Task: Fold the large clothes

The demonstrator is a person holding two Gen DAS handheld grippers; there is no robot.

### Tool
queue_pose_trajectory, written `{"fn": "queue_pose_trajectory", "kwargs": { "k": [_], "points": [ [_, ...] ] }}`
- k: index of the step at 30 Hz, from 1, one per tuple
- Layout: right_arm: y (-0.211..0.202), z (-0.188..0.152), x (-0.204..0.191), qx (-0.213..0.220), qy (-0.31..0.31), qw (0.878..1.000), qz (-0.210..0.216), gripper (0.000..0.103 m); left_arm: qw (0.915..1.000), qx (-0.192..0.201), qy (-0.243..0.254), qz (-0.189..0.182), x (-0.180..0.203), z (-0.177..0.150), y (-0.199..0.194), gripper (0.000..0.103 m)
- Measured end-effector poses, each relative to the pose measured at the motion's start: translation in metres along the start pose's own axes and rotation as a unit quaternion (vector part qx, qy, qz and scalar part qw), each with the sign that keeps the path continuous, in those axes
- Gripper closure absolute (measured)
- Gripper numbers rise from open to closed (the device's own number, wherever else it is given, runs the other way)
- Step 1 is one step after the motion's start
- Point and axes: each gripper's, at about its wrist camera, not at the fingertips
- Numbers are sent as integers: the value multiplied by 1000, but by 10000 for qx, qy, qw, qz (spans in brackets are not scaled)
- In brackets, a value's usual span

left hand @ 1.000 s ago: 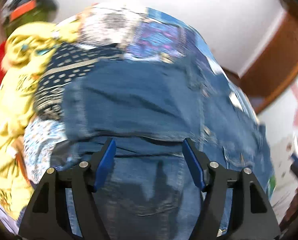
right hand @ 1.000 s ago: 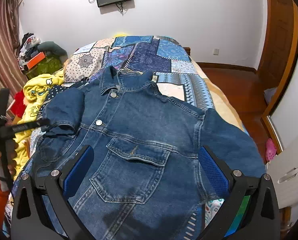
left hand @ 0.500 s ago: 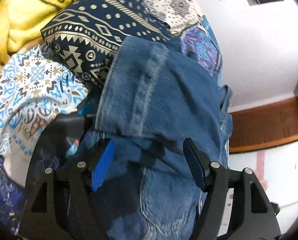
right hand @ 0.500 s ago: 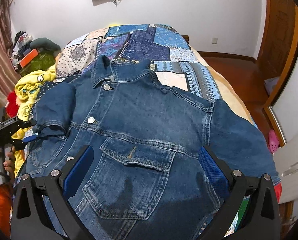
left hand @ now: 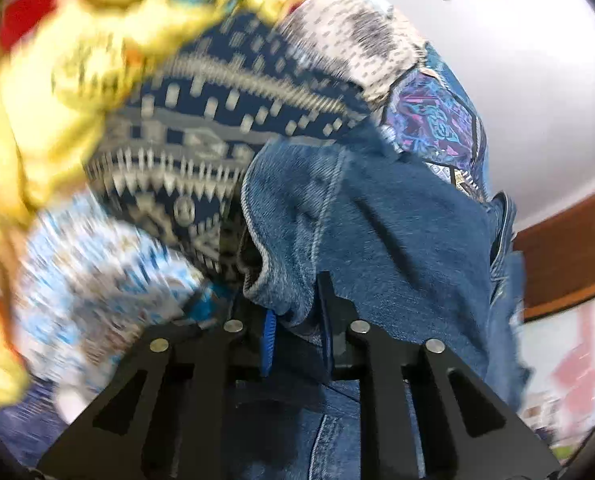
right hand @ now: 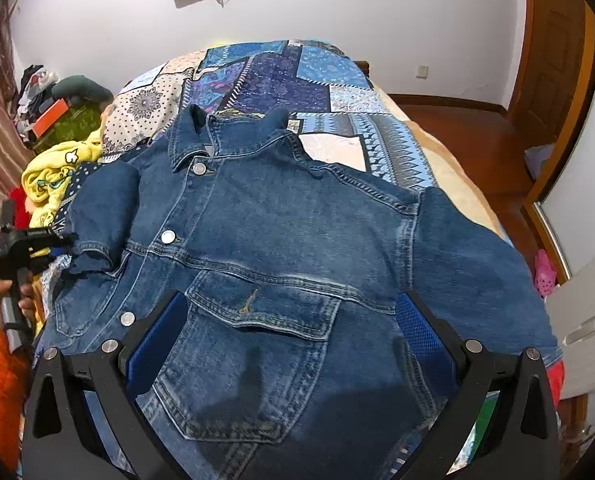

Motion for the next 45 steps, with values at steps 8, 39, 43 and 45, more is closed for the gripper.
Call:
{"fn": "queue_pose_trajectory", "kwargs": {
  "k": [8, 39, 43, 45],
  "points": [
    [-21, 0, 20, 158, 226, 9996, 10, 0, 9870, 880, 1280, -416, 97, 37, -72, 87],
    [-65, -42, 151, 111, 1307, 9882, -788, 0, 8848, -1734, 3773, -2114, 342, -210, -33, 75],
    [-65, -45, 164, 70, 1533, 9854, -734, 0, 8890, -1533, 3743, -2146, 337, -201, -56, 53],
    [-66, -45, 173, 82, 1664, 9836, -691, 0, 8948, -1251, 3750, -2073, 329, -187, -69, 45]
  ]
}}
Point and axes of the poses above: each gripper's, at about its wrist camera, not at the fingertips, and y roughly the way its jaws point, x to its right, z to its top, and after that the axes turned 14 degrees about x, right-handed
